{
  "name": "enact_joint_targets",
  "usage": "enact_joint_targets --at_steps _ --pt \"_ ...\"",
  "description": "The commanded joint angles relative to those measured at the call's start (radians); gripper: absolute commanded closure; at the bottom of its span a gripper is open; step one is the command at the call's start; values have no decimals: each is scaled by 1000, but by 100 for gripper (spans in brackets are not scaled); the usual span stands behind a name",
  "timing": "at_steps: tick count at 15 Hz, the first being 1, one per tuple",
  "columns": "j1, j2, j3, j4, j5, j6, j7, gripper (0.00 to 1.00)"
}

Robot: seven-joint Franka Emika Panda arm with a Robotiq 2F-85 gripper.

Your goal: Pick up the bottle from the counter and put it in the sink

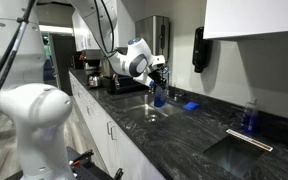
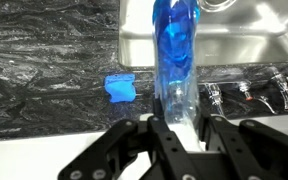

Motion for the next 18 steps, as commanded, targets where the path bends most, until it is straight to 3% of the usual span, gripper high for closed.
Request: enact_joint_targets --at_steps 1,3,4,9,13,16,17,18 --pt "-50 -1 54 1 25 -3 -21 67" --pt "-50 -1 54 1 25 -3 -21 67" --pt "-38 -9 65 -8 29 4 -15 92" --pt "-11 3 157 -40 28 74 -11 92" --pt "2 71 221 -64 17 208 -19 92" --pt "-23 142 205 -53 -86 311 29 92" --pt "-33 112 201 -12 -103 235 34 92" --pt "-42 134 196 -3 -113 244 34 92"
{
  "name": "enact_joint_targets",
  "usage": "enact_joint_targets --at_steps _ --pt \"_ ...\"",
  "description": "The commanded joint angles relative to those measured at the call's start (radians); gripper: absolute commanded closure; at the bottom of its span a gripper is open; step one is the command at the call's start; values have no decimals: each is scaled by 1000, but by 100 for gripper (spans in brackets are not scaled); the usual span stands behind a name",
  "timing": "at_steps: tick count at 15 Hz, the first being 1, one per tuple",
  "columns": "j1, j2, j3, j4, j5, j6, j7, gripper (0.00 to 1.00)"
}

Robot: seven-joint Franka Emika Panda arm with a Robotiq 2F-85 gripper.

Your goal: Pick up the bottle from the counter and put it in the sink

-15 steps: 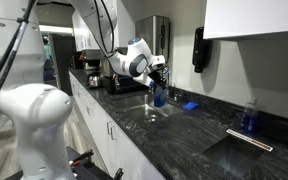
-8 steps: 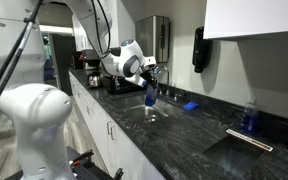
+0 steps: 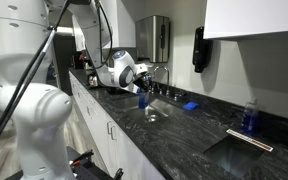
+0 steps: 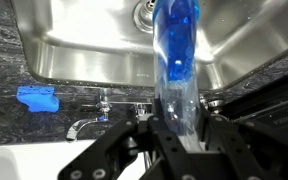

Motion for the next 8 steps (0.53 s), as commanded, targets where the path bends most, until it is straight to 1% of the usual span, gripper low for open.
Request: enact_joint_targets --at_steps 1,4,5,6,7,8 --pt "-46 28 -12 69 -56 -4 10 92" --pt "-69 50 -18 103 -70 -7 6 92" --pt "-68 65 -29 111 -59 -7 -11 92" --pt "-78 92 -33 107 -11 -9 -68 92" --pt "-38 115 -83 108 11 -8 -85 92" --pt "-27 136 -102 117 38 -16 -106 92"
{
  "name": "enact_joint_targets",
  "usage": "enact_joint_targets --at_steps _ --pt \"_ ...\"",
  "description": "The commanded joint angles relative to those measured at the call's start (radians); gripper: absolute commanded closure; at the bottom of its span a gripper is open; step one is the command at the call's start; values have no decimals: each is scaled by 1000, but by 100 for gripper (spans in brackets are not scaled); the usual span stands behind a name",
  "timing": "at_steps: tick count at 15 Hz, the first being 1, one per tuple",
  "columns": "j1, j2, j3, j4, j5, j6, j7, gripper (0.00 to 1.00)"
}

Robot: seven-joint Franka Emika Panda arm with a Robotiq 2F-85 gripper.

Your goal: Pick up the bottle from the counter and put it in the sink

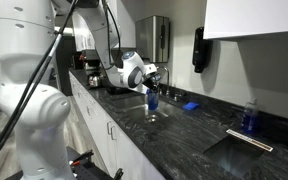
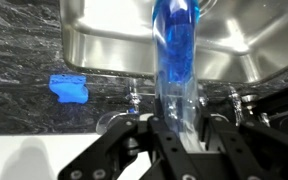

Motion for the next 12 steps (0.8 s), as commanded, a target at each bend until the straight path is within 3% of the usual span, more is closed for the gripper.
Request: enact_joint_targets --at_steps 1,7,12 --pt "47 92 -80 41 79 0 -85 92" --pt "131 188 -161 83 147 3 -98 92" --pt "171 224 -175 102 153 11 -84 92"
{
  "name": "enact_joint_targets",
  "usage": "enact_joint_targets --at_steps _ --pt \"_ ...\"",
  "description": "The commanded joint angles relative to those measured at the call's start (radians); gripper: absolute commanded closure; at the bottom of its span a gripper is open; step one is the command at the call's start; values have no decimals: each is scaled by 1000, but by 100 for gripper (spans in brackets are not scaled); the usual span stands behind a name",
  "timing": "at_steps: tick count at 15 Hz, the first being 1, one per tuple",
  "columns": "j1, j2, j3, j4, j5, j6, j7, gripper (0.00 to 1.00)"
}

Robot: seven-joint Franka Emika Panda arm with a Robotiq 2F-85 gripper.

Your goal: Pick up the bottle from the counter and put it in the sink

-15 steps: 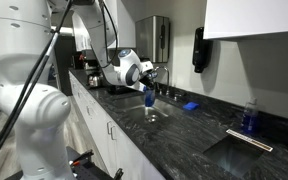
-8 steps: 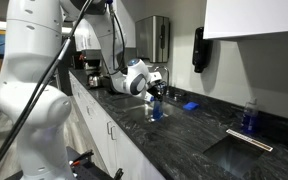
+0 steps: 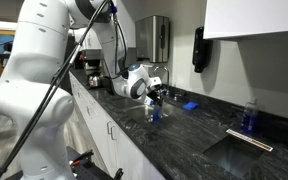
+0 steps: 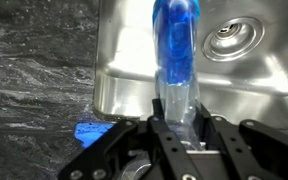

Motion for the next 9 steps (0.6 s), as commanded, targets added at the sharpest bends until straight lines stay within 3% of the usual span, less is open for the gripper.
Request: enact_joint_targets --at_steps 1,9 --pt "44 29 -29 31 28 11 -11 92" --pt "79 96 -60 69 39 11 8 92"
